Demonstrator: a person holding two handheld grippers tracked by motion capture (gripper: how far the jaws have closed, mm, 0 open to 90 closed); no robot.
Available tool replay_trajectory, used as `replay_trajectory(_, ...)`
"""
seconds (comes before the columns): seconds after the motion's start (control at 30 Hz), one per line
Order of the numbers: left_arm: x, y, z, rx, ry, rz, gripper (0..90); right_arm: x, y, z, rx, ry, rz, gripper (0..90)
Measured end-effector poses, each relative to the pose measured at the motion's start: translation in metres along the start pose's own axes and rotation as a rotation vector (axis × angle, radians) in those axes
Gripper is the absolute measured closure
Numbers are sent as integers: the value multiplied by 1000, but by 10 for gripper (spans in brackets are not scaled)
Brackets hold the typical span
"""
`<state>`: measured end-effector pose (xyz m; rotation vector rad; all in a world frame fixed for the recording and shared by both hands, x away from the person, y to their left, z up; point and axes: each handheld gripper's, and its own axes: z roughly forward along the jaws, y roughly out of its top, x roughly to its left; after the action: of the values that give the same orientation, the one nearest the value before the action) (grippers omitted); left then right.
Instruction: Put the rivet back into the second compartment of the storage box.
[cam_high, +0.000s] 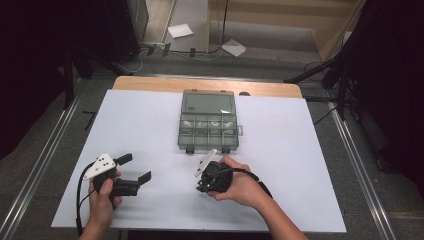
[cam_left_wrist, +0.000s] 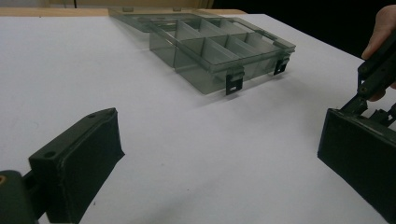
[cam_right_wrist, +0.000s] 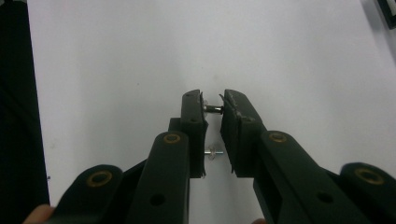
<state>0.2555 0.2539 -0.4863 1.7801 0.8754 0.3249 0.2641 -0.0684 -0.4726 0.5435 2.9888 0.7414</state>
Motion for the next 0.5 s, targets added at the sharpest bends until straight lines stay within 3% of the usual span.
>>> replay_trajectory(0.37, 0, 0, 0, -4, -4, 7, 0, -6, 6, -4, -8, 8, -4, 801)
replay_trajectory(0.5, -2, 0, 1, 2, 23, 21, 0, -9, 7, -9, -13, 7, 29, 801)
